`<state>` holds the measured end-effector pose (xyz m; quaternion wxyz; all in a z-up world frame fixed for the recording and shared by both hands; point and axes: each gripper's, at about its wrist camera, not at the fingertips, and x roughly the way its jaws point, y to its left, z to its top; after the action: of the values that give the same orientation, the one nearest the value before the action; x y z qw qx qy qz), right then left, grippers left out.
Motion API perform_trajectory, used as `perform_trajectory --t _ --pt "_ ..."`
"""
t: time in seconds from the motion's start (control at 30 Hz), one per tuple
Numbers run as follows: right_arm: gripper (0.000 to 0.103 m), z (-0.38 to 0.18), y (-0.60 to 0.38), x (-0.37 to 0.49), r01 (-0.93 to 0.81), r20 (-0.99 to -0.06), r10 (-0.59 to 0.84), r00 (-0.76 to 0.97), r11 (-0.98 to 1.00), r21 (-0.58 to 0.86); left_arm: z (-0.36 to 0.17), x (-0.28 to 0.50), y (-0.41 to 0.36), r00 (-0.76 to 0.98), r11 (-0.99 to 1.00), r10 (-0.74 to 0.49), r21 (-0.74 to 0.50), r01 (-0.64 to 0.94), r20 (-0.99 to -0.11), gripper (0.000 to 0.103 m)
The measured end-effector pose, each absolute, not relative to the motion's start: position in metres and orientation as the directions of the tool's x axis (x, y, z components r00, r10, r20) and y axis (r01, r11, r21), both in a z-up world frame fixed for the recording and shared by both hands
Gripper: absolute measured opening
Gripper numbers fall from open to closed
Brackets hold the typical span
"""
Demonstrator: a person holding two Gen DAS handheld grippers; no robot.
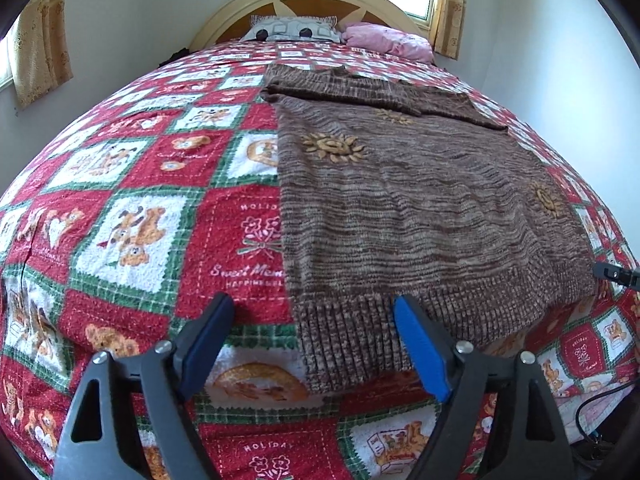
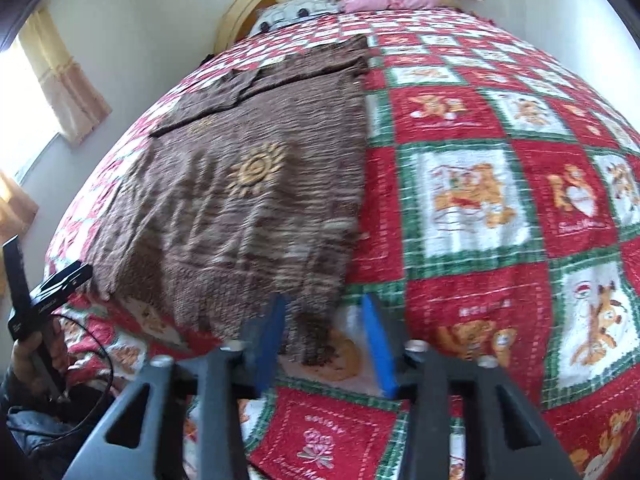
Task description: Fold small clothes
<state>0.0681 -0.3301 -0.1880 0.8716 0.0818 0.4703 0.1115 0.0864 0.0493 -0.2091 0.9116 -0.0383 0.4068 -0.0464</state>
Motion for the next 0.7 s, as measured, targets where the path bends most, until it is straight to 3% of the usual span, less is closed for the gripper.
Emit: perform_trajectory --t 0.17,0.2,0.23,0.57,0.7 --pt "0.028 -0.190 -0.323 0.067 -0.137 -0.806 0.262 0.531 0.965 0.223 -0.209 0.087 0.050 0.663 0.992 -0.121 -0.119 0.048 -0.739 0.084" --pt "0.008 -0.190 -0.322 0.067 -0.137 -0.805 0.255 0.535 0.967 0.215 -0.210 0.087 0.048 0.666 0.993 -0.117 -0.108 0.054 -0.737 0.084" --pt "0.004 -0.189 -0.324 0.066 -0.133 -0.798 0.255 0.547 0.967 0.219 -0.210 0.087 0.048 0.669 0.993 -0.115 -0.104 0.057 -0.735 0.084" --pt "0.003 -0.180 -0.347 0.057 -0.029 -0.800 0.115 0.588 0.992 0.122 -0.208 0.084 0.046 0.677 0.995 -0.094 -0.079 0.053 -0.730 0.082" --pt "0.004 -0.184 -0.344 0.058 -0.061 -0.805 0.161 0.571 0.986 0.154 -0.208 0.084 0.048 0.683 0.995 -0.099 -0.089 0.051 -0.724 0.078"
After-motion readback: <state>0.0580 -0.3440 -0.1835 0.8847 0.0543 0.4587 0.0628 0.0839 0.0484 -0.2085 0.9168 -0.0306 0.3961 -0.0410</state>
